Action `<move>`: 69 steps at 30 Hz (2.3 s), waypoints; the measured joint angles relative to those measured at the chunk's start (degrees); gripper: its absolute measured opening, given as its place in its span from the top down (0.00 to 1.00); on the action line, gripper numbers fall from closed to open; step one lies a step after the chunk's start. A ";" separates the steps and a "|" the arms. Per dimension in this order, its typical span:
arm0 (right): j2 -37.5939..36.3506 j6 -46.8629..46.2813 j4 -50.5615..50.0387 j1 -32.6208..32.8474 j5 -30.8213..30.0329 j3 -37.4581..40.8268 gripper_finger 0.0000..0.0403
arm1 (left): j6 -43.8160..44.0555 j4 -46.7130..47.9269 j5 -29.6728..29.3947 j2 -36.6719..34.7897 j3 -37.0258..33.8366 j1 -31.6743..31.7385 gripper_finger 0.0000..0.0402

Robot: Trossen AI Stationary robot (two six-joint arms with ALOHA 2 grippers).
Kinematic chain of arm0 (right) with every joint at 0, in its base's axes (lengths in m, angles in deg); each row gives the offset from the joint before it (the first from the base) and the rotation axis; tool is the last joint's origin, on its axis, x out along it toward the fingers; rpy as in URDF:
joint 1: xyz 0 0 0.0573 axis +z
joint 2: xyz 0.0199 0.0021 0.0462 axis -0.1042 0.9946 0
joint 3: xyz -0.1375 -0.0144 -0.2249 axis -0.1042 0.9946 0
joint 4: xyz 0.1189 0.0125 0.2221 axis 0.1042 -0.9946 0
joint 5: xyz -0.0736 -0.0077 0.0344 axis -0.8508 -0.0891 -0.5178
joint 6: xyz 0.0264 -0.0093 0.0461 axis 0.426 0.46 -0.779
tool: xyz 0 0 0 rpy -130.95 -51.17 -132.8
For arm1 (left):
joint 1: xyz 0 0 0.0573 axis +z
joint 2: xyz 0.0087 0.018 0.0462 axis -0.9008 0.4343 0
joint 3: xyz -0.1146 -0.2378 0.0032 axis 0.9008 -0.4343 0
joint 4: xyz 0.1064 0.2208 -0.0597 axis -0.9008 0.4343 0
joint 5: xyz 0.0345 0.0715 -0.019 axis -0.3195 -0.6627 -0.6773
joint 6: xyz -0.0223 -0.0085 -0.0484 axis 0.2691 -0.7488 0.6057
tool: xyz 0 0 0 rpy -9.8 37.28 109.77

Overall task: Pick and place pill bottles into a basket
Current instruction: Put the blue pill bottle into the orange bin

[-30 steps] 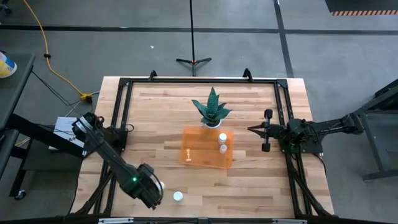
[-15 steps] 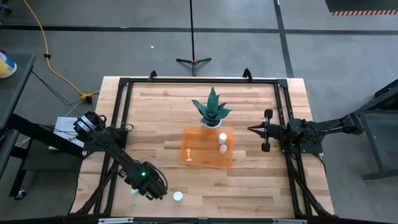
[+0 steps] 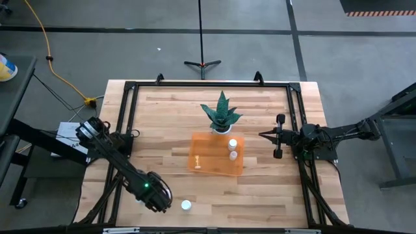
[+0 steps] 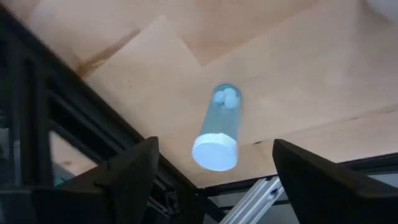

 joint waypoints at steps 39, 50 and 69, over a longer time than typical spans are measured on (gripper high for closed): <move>0.00 -0.20 -0.02 -0.01 0.01 0.00 0.98 | -7.12 -15.70 5.14 0.02 -11.44 -0.72 0.50; 0.01 -0.42 -0.04 -0.02 0.03 0.00 0.98 | -10.31 -14.51 7.55 -2.23 -11.46 -0.30 0.67; 0.01 -0.42 -0.07 0.00 0.03 0.00 0.98 | -31.81 -5.29 6.43 -13.74 -11.44 22.67 0.66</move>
